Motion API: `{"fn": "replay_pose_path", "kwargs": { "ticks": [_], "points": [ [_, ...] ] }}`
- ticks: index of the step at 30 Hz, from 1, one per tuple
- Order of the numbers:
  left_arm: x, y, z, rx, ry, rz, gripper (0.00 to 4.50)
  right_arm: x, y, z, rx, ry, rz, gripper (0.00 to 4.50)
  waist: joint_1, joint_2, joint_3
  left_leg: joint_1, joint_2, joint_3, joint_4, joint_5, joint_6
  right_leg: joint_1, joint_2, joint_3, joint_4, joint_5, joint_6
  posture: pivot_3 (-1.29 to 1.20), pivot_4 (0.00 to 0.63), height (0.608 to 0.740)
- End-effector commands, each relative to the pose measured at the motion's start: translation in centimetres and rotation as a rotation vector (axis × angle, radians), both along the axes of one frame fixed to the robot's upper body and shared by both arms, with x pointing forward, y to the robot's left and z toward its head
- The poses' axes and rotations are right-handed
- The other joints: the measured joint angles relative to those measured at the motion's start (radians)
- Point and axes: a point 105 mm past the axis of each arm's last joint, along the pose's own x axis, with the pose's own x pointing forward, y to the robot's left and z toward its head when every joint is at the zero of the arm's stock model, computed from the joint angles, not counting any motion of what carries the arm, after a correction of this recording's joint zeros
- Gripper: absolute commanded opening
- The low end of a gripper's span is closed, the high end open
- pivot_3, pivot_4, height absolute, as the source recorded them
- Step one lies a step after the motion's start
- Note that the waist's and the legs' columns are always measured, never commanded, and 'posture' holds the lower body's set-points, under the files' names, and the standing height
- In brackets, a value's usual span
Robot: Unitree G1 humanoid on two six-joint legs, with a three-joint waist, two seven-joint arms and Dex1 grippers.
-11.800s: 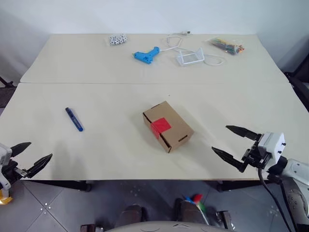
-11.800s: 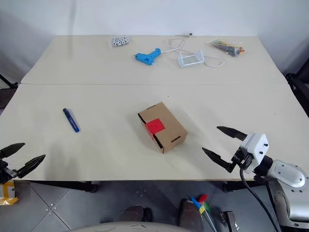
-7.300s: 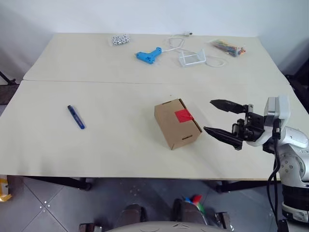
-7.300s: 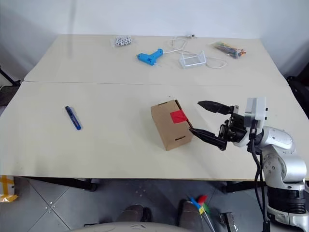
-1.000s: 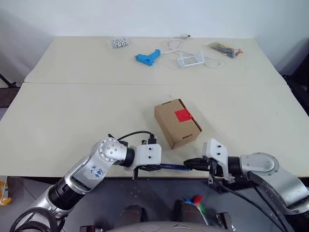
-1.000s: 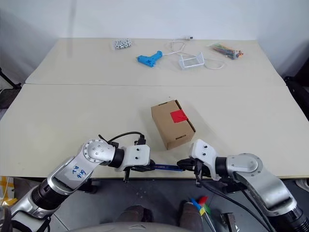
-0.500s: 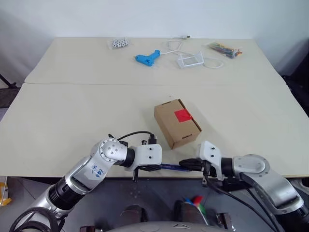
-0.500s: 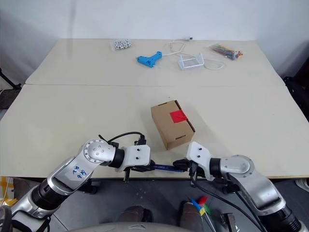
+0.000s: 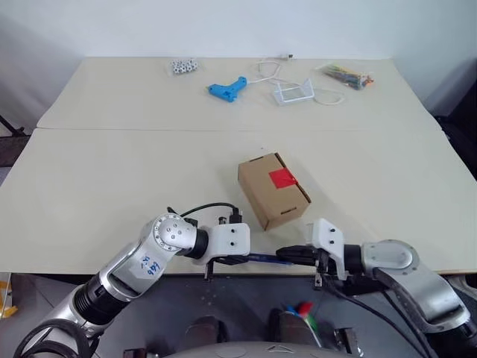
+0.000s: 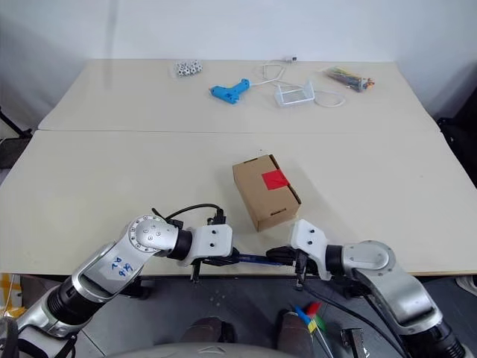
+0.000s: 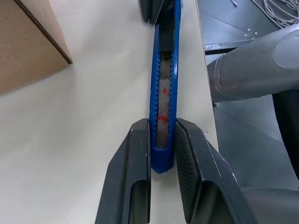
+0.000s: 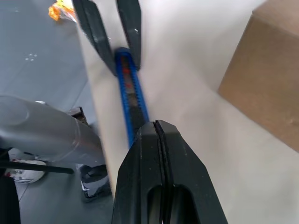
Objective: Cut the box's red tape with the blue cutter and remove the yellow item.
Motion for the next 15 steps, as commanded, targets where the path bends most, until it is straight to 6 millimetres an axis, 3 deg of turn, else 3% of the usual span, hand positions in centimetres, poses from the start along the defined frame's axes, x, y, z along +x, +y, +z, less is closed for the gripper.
{"fn": "replay_pose_path", "kwargs": {
  "ticks": [1, 7, 15],
  "points": [
    [-0.2, 0.8, -2.1, 0.071, 0.057, 0.030, 0.42, -0.9, -0.9, 0.1, -0.031, 0.005, 0.029, 0.00, 0.001, 0.000, 0.000, 0.000, 0.000, 0.000, 0.000, 0.000, 0.000, 0.000, 0.000, 0.000, 0.000, 0.000, 0.000, 0.00, 0.150, 0.740],
    [-0.1, 0.7, -2.0, 0.070, 0.055, 0.029, 0.42, -1.0, 0.0, -0.6, -0.013, 0.020, 0.038, 0.00, 0.000, 0.000, 0.000, 0.000, 0.000, 0.000, 0.000, 0.000, 0.000, 0.000, 0.000, 0.001, 0.000, 0.000, 0.000, 0.00, 0.150, 0.740],
    [-0.2, 1.0, -1.9, 0.076, 0.052, 0.029, 0.42, -0.7, 0.5, 0.7, 0.042, 0.024, 0.056, 0.00, -0.001, 0.000, 0.000, 0.000, 0.000, 0.000, 0.000, 0.000, 0.000, 0.000, 0.000, 0.001, -0.001, 0.000, 0.000, 0.00, 0.150, 0.740]
  ]
}}
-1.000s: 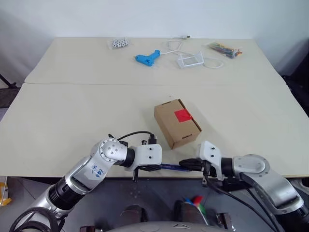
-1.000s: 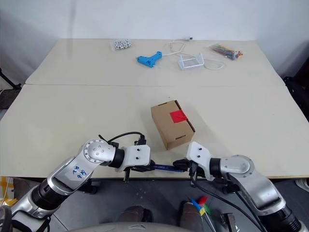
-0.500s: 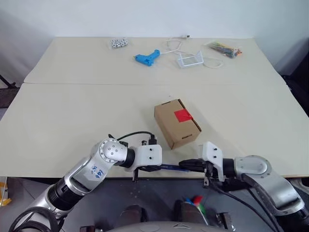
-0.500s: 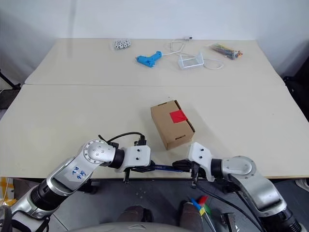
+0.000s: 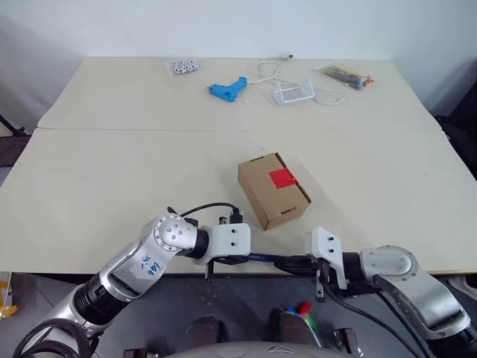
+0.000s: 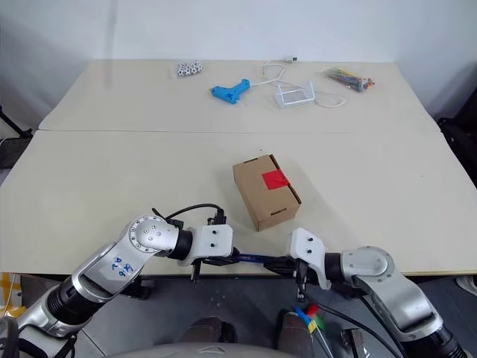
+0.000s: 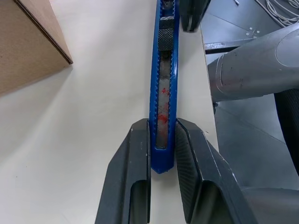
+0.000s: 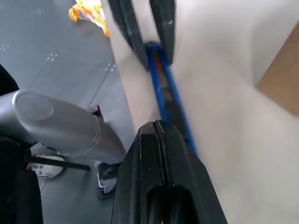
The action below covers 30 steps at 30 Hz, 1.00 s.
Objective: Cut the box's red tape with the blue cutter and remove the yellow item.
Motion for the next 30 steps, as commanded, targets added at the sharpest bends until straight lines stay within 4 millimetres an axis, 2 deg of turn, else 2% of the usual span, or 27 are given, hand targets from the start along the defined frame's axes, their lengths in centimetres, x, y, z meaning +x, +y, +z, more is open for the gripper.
{"fn": "replay_pose_path", "kwargs": {
  "ticks": [1, 5, 10, 20, 30],
  "points": [
    [-0.1, 0.9, -1.9, 0.070, 0.052, 0.035, 0.42, -0.6, -0.1, 1.6, 0.040, -0.003, 0.051, 0.00, 0.000, 0.000, 0.000, 0.000, 0.000, 0.000, 0.000, 0.000, 0.000, 0.000, 0.000, 0.000, 0.000, 0.000, 0.000, 0.00, 0.150, 0.740],
    [0.0, 0.9, -1.8, 0.070, 0.045, 0.037, 0.42, -1.0, -0.4, 3.0, 0.071, -0.002, 0.073, 0.00, 0.000, 0.000, 0.000, 0.000, 0.000, 0.000, 0.000, 0.000, 0.000, 0.000, 0.000, 0.000, 0.000, 0.000, 0.000, 0.00, 0.150, 0.740],
    [0.1, 0.8, -1.8, 0.069, 0.041, 0.037, 0.42, -0.1, -1.2, 3.1, 0.045, -0.015, 0.019, 0.00, 0.000, 0.000, 0.000, 0.000, 0.000, 0.000, 0.000, 0.000, 0.000, 0.000, 0.000, 0.000, 0.000, 0.000, 0.000, 0.00, 0.150, 0.740],
    [0.1, 0.7, -1.6, 0.071, 0.037, 0.035, 0.42, 0.4, -1.5, 0.2, -0.008, 0.006, 0.017, 0.00, 0.001, 0.000, 0.000, 0.000, 0.000, 0.000, 0.000, 0.000, 0.000, 0.000, 0.000, 0.000, 0.000, 0.000, 0.000, 0.00, 0.150, 0.740],
    [0.3, 0.7, -1.5, 0.073, 0.032, 0.035, 0.42, 1.1, 1.1, -0.4, 0.040, 0.013, 0.045, 0.00, -0.001, 0.000, 0.000, 0.000, 0.000, 0.000, 0.000, 0.000, 0.000, 0.000, 0.000, 0.000, 0.000, 0.000, 0.000, 0.00, 0.150, 0.740]
  ]
}}
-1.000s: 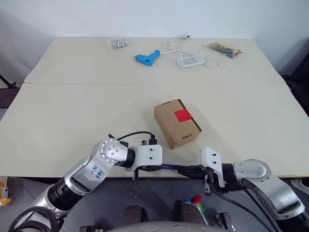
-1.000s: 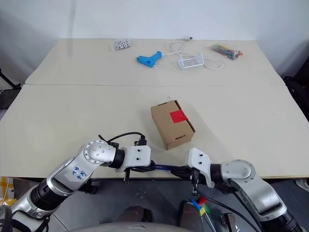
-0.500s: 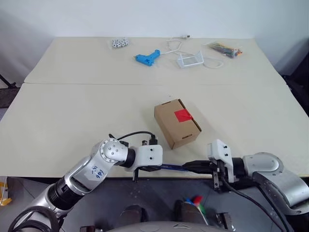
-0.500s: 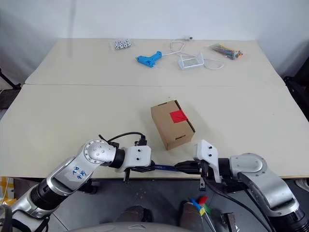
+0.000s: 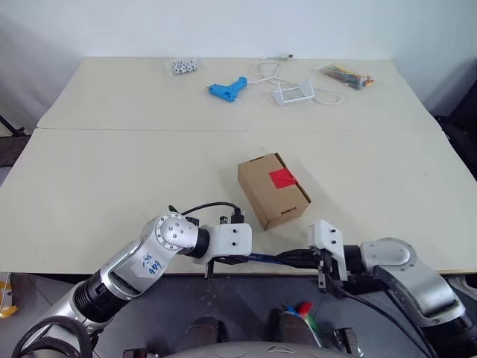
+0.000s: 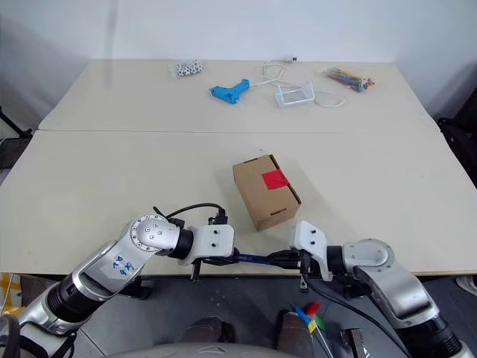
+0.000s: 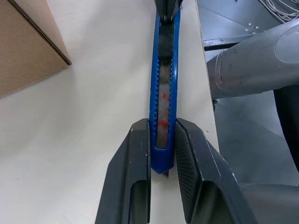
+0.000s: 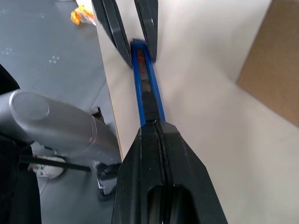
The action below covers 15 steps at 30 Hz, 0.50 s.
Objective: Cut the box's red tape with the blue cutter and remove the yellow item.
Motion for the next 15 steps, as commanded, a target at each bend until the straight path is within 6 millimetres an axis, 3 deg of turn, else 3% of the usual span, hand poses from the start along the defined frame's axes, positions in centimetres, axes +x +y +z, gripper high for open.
{"fn": "replay_pose_path", "kwargs": {
  "ticks": [1, 9, 13, 15],
  "points": [
    [0.1, 0.8, -1.7, 0.059, 0.040, 0.040, 0.42, 0.1, 1.1, -0.1, 0.009, -0.004, 0.019, 0.00, 0.000, 0.000, 0.000, 0.000, 0.000, 0.000, 0.000, 0.000, 0.000, 0.000, 0.000, 0.000, 0.000, 0.000, 0.000, 0.00, 0.150, 0.740],
    [0.1, 0.6, -1.8, 0.058, 0.036, 0.039, 0.42, 0.5, 4.2, 0.6, 0.069, -0.012, 0.056, 0.00, 0.000, 0.000, 0.000, 0.000, 0.000, 0.000, 0.000, 0.000, 0.000, 0.000, 0.000, 0.000, 0.000, 0.000, 0.000, 0.00, 0.150, 0.740],
    [0.2, 0.9, -1.6, 0.055, 0.023, 0.050, 0.42, -0.3, 3.3, 1.9, 0.115, 0.004, 0.054, 0.00, 0.001, 0.000, 0.000, -0.001, -0.001, -0.001, 0.000, 0.000, 0.000, 0.000, 0.000, 0.000, 0.000, 0.000, 0.000, 0.00, 0.150, 0.740],
    [0.5, 1.5, -1.3, 0.039, -0.020, 0.050, 0.42, -1.4, 2.0, 3.6, 0.185, 0.061, 0.052, 0.00, 0.001, 0.001, 0.000, -0.001, 0.000, -0.001, 0.000, 0.000, 0.000, 0.000, 0.000, 0.000, 0.000, 0.000, 0.000, 0.00, 0.150, 0.740]
  ]
}}
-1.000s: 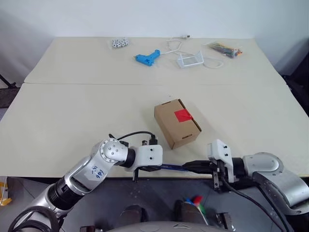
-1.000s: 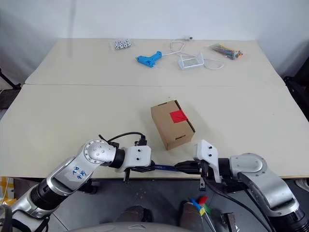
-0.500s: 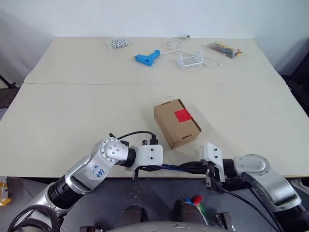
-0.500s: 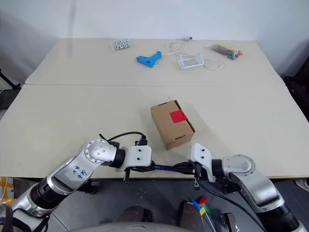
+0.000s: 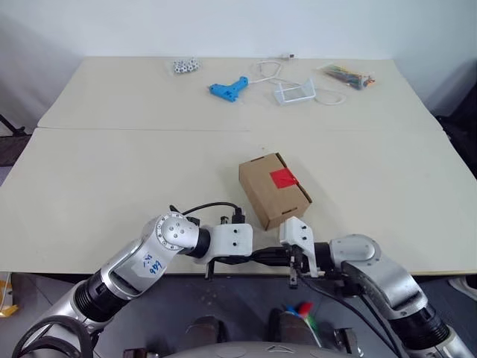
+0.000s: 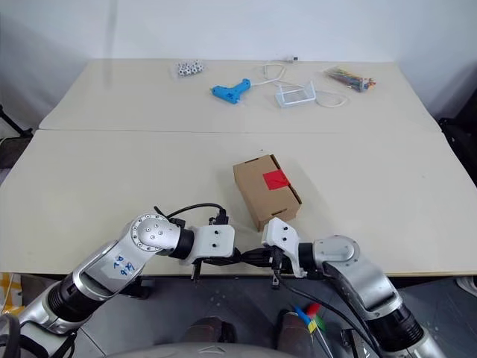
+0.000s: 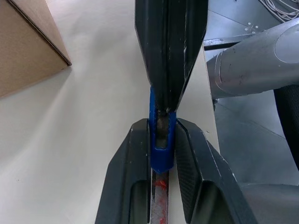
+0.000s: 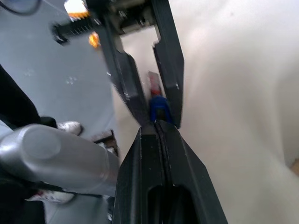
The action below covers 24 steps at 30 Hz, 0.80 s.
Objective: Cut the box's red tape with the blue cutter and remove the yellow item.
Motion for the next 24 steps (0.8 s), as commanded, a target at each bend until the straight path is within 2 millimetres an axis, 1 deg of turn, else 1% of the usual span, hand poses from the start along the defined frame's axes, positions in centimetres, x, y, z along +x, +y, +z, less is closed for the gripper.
{"fn": "replay_pose_path", "kwargs": {
  "ticks": [1, 2, 3, 4, 5, 6, 7, 8, 11, 12, 13, 14, 15, 17, 20, 24],
  "points": [
    [0.6, 1.9, -1.2, 0.033, -0.039, 0.048, 0.42, -2.0, -1.6, 3.7, 0.122, 0.048, 0.027, 0.00, -0.002, 0.000, 0.000, 0.000, 0.000, 0.000, 0.000, 0.000, 0.000, 0.000, 0.000, 0.000, 0.000, 0.000, 0.000, 0.00, 0.150, 0.740],
    [0.7, 2.1, -0.9, 0.013, -0.086, 0.027, 0.42, -2.1, -2.3, 4.6, 0.159, 0.064, -0.014, 0.00, -0.002, 0.000, 0.000, 0.000, 0.000, 0.000, -0.001, 0.000, 0.000, 0.000, 0.000, 0.001, -0.001, 0.000, 0.000, 0.00, 0.150, 0.740],
    [1.6, 2.3, 0.7, -0.063, -0.273, -0.020, 0.42, -2.9, -3.8, 6.1, 0.214, 0.135, -0.059, 0.17, -0.003, 0.002, 0.001, 0.000, 0.001, 0.000, -0.001, -0.001, -0.001, 0.000, -0.001, 0.002, -0.001, 0.000, 0.000, 0.00, 0.150, 0.740],
    [1.9, 2.6, 1.9, -0.117, -0.407, -0.058, 0.42, -3.6, -4.6, 7.2, 0.242, 0.186, -0.085, 0.36, -0.004, 0.004, 0.002, 0.000, 0.003, -0.001, -0.001, -0.001, -0.001, -0.001, -0.004, 0.004, -0.001, 0.000, -0.002, 0.00, 0.150, 0.740],
    [2.0, 3.3, 2.5, -0.154, -0.454, -0.057, 0.42, -3.3, -5.4, 8.1, 0.278, 0.187, -0.178, 0.59, -0.004, 0.004, 0.003, 0.000, 0.003, -0.001, -0.001, -0.001, -0.002, -0.002, -0.010, 0.004, -0.002, 0.000, -0.003, 0.00, 0.150, 0.740],
    [2.0, 3.7, 2.7, -0.174, -0.470, -0.051, 0.42, -3.0, -5.8, 8.7, 0.300, 0.189, -0.244, 0.90, -0.007, 0.003, 0.004, 0.000, 0.003, -0.001, -0.002, -0.001, -0.002, -0.004, -0.011, 0.004, -0.002, -0.001, -0.004, 0.00, 0.150, 0.740],
    [1.9, 3.8, 3.1, -0.214, -0.479, -0.042, 0.42, -2.9, -6.2, 8.5, 0.282, 0.226, -0.306, 1.15, -0.007, 0.003, 0.004, 0.000, 0.004, -0.001, -0.002, -0.002, -0.003, -0.004, -0.011, 0.002, -0.001, -0.001, -0.005, 0.00, 0.150, 0.740],
    [1.6, 3.6, 3.8, -0.255, -0.542, -0.075, 0.42, -2.9, -6.6, 8.3, 0.269, 0.274, -0.377, 1.49, -0.005, 0.004, 0.004, 0.000, 0.005, -0.001, -0.002, -0.002, -0.004, -0.004, -0.010, 0.002, -0.001, -0.001, -0.006, 0.00, 0.150, 0.740],
    [0.9, 3.1, 4.5, -0.309, -0.635, -0.146, 0.42, -3.1, -6.8, 7.8, 0.239, 0.414, -0.497, 2.48, 0.003, 0.006, 0.005, -0.001, 0.004, 0.001, -0.003, -0.003, -0.003, -0.005, -0.013, 0.001, -0.001, -0.001, -0.006, 0.00, 0.150, 0.740],
    [0.9, 2.9, 4.5, -0.318, -0.646, -0.149, 0.42, -3.4, -6.4, 8.1, 0.251, 0.438, -0.492, 2.79, 0.003, 0.006, 0.005, -0.001, 0.003, 0.001, -0.003, -0.003, -0.002, -0.005, -0.014, 0.000, -0.001, -0.001, -0.006, 0.00, 0.150, 0.740],
    [1.0, 2.6, 4.8, -0.337, -0.672, -0.150, 0.42, -3.6, -5.8, 8.5, 0.267, 0.462, -0.477, 3.22, 0.002, 0.006, 0.005, -0.001, 0.003, 0.001, -0.003, -0.004, -0.001, -0.005, -0.014, -0.001, -0.002, -0.001, -0.005, 0.00, 0.150, 0.740],
    [1.2, 2.2, 5.1, -0.349, -0.694, -0.151, 0.42, -3.7, -5.3, 8.8, 0.284, 0.477, -0.470, 3.50, 0.001, 0.006, 0.005, -0.001, 0.002, 0.002, -0.003, -0.004, 0.000, -0.005, -0.014, -0.002, -0.003, -0.001, -0.005, 0.00, 0.150, 0.740],
    [1.3, 1.8, 5.4, -0.371, -0.714, -0.157, 0.42, -3.5, -5.0, 8.8, 0.292, 0.498, -0.485, 3.91, 0.000, 0.006, 0.006, -0.001, 0.002, 0.003, -0.003, -0.004, 0.001, -0.004, -0.014, -0.002, -0.004, 0.000, -0.003, 0.00, 0.150, 0.740],
    [1.4, 1.2, 5.9, -0.392, -0.751, -0.169, 0.42, -3.2, -4.6, 8.8, 0.285, 0.508, -0.504, 4.46, 0.000, 0.006, 0.006, -0.002, 0.001, 0.004, -0.003, -0.005, 0.002, -0.003, -0.013, -0.009, -0.004, 0.001, -0.001, 0.00, 0.150, 0.740],
    [1.5, 0.5, 5.9, -0.396, -0.762, -0.196, 0.42, -2.9, -3.7, 9.1, 0.304, 0.520, -0.495, 4.46, 0.000, 0.006, 0.006, -0.003, 0.000, 0.005, -0.003, -0.005, 0.003, -0.003, -0.010, -0.016, -0.003, 0.002, 0.000, 0.00, 0.150, 0.740],
    [1.4, -0.3, 6.0, -0.414, -0.761, -0.216, 0.42, -2.2, -3.3, 8.9, 0.288, 0.496, -0.501, 4.46, 0.001, 0.005, 0.006, -0.003, -0.001, 0.006, -0.002, -0.005, 0.006, -0.003, -0.010, -0.017, -0.004, 0.003, 0.002, 0.00, 0.150, 0.740]
  ]
}}
